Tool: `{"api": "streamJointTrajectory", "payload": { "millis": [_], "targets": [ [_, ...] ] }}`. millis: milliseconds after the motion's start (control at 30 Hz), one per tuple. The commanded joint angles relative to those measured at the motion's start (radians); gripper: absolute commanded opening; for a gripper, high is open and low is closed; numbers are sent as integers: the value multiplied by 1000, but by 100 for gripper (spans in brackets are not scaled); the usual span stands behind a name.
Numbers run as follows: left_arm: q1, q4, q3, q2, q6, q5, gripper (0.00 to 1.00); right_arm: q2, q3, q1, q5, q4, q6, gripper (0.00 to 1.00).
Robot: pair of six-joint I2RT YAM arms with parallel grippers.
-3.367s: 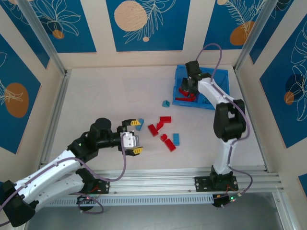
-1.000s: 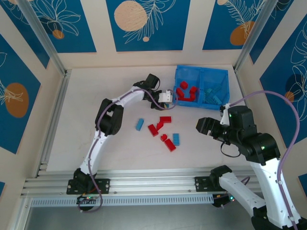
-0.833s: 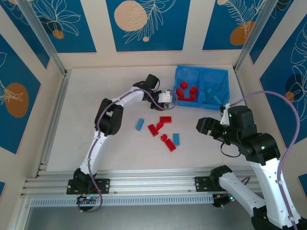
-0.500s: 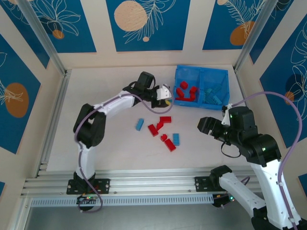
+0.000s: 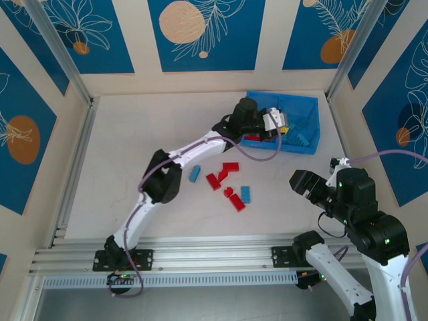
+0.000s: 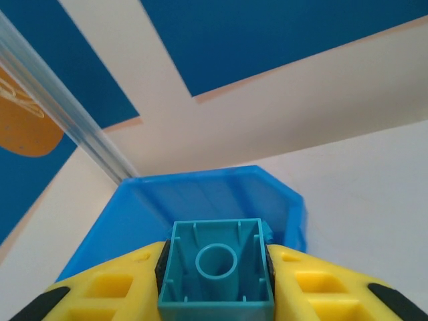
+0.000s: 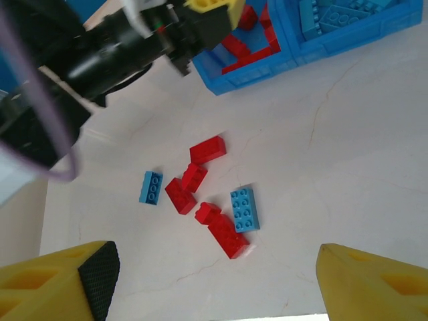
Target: Sort the legos into containers by color
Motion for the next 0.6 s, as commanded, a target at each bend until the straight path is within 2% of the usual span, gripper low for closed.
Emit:
{"api": "streamJointTrajectory", "payload": {
  "millis": [0, 100, 233, 300, 433, 500, 567],
  "targets": [
    [-37, -24, 252, 140, -82, -82, 34, -24, 2, 8, 14, -31, 31, 79],
    [-60, -30, 484, 300, -121, -193, 34, -38, -8, 8, 1, -39, 40, 79],
    [-68, 45, 538, 382, -164, -328, 32, -59, -20, 8, -12, -55, 54, 79],
    [-69, 62, 538, 400, -160, -340, 39, -71, -23, 8, -15, -65, 59, 79],
    [-73, 71, 533, 411, -152, -367, 63, -82, -24, 6, -11, -76, 60, 79],
    [-71, 71, 533, 410, -148, -378, 70, -82, -20, 6, -13, -76, 63, 79],
    [-71, 66, 533, 402, -144, -383, 71, -83, -19, 6, -15, -74, 66, 79]
  ]
}}
